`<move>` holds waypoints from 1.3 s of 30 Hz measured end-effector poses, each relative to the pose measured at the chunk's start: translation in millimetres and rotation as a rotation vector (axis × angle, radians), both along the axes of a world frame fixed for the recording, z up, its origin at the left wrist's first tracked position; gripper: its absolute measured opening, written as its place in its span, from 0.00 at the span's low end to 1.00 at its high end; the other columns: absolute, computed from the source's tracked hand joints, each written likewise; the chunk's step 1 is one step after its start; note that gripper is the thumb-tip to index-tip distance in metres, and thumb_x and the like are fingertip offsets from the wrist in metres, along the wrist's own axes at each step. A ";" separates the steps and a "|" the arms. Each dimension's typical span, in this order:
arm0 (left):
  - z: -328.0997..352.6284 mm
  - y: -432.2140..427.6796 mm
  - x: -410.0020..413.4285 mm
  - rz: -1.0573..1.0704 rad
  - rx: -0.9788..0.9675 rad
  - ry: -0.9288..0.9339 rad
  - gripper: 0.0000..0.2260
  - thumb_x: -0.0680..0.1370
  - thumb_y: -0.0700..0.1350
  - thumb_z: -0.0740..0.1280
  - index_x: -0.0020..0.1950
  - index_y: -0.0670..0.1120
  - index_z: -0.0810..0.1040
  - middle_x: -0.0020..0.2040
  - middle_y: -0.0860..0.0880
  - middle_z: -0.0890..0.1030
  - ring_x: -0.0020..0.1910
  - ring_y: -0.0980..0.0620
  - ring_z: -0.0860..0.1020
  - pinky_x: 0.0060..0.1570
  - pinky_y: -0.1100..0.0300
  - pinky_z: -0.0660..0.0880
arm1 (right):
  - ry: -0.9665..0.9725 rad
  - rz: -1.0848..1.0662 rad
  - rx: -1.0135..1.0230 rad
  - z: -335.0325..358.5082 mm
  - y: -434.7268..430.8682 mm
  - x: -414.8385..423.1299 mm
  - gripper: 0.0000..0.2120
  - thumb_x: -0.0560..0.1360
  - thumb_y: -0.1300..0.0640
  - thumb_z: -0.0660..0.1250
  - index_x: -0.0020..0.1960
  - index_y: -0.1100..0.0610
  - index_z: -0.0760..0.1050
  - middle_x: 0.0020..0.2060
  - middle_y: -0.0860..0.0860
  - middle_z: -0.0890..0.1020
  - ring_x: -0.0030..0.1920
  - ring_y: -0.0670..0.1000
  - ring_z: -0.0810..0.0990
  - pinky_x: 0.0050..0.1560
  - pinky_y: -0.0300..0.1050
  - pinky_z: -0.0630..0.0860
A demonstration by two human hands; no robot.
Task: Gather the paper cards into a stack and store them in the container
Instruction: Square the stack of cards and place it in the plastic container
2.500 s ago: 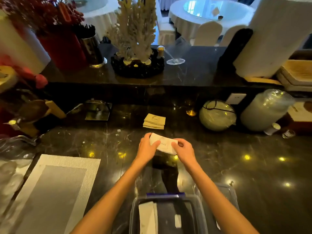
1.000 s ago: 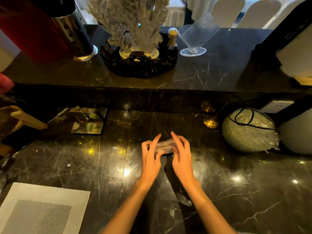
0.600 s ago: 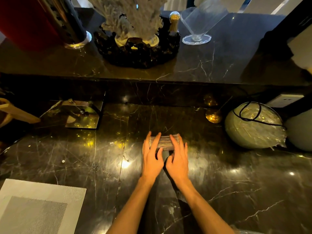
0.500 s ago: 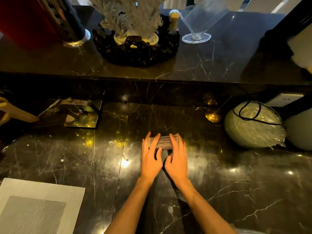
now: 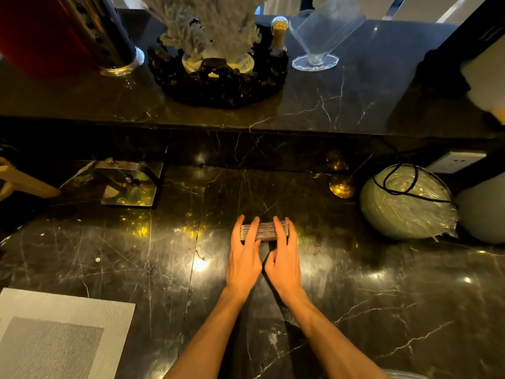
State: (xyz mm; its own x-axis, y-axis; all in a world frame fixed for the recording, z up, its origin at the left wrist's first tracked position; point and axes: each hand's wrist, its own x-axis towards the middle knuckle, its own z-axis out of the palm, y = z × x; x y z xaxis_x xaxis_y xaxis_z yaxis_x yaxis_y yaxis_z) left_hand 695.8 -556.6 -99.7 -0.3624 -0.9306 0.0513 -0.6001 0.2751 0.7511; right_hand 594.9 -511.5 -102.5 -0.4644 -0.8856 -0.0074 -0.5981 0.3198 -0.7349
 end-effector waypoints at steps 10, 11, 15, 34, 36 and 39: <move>-6.3 -4.1 -2.2 0.063 0.007 -0.005 0.23 0.80 0.53 0.54 0.76 0.62 0.58 0.79 0.52 0.53 0.62 0.50 0.76 0.43 0.60 0.81 | 0.033 0.011 0.013 -4.8 -3.0 -0.1 0.36 0.75 0.64 0.59 0.78 0.42 0.54 0.79 0.48 0.53 0.58 0.50 0.79 0.42 0.41 0.81; -5.8 -5.1 -2.4 0.058 0.014 -0.012 0.24 0.79 0.54 0.54 0.76 0.62 0.58 0.79 0.51 0.52 0.62 0.50 0.76 0.43 0.60 0.81 | 0.036 0.004 0.012 -5.1 -3.8 -0.1 0.34 0.76 0.63 0.58 0.78 0.43 0.55 0.79 0.49 0.54 0.59 0.51 0.79 0.44 0.44 0.82; -2.4 -7.6 -0.4 0.039 0.041 -0.003 0.27 0.79 0.43 0.62 0.75 0.60 0.59 0.79 0.51 0.52 0.62 0.48 0.77 0.46 0.54 0.82 | 0.037 -0.004 -0.021 -4.5 -4.8 -0.2 0.29 0.79 0.59 0.56 0.77 0.43 0.55 0.78 0.49 0.55 0.63 0.53 0.77 0.52 0.47 0.82; 25.5 109.8 79.0 -0.084 0.242 -0.181 0.36 0.69 0.25 0.61 0.75 0.48 0.64 0.72 0.46 0.63 0.69 0.49 0.69 0.71 0.55 0.66 | -0.023 0.272 0.119 42.0 112.7 15.6 0.20 0.75 0.64 0.68 0.65 0.55 0.75 0.61 0.51 0.76 0.59 0.47 0.77 0.59 0.34 0.70; 37.4 115.0 86.1 -0.096 0.326 -0.079 0.35 0.69 0.23 0.58 0.73 0.46 0.67 0.69 0.43 0.66 0.69 0.46 0.69 0.73 0.54 0.64 | -0.088 0.300 0.230 56.8 118.3 13.3 0.22 0.72 0.62 0.73 0.65 0.57 0.76 0.60 0.53 0.77 0.61 0.51 0.77 0.60 0.33 0.68; 66.6 119.2 97.0 -0.140 0.452 0.094 0.33 0.71 0.24 0.60 0.72 0.48 0.65 0.66 0.40 0.70 0.66 0.44 0.72 0.70 0.51 0.69 | -0.256 0.275 0.327 86.1 128.4 9.0 0.25 0.69 0.64 0.76 0.65 0.62 0.76 0.61 0.58 0.79 0.63 0.55 0.77 0.65 0.42 0.71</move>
State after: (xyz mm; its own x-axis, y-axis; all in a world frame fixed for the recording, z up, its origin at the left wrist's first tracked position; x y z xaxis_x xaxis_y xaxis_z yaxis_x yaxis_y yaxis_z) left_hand 792.8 -437.5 -33.1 -0.4986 -0.8099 -0.3088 -0.5048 -0.0183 0.8630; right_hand 603.9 -383.1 -16.4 -0.1612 -0.9074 -0.3882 -0.5060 0.4137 -0.7569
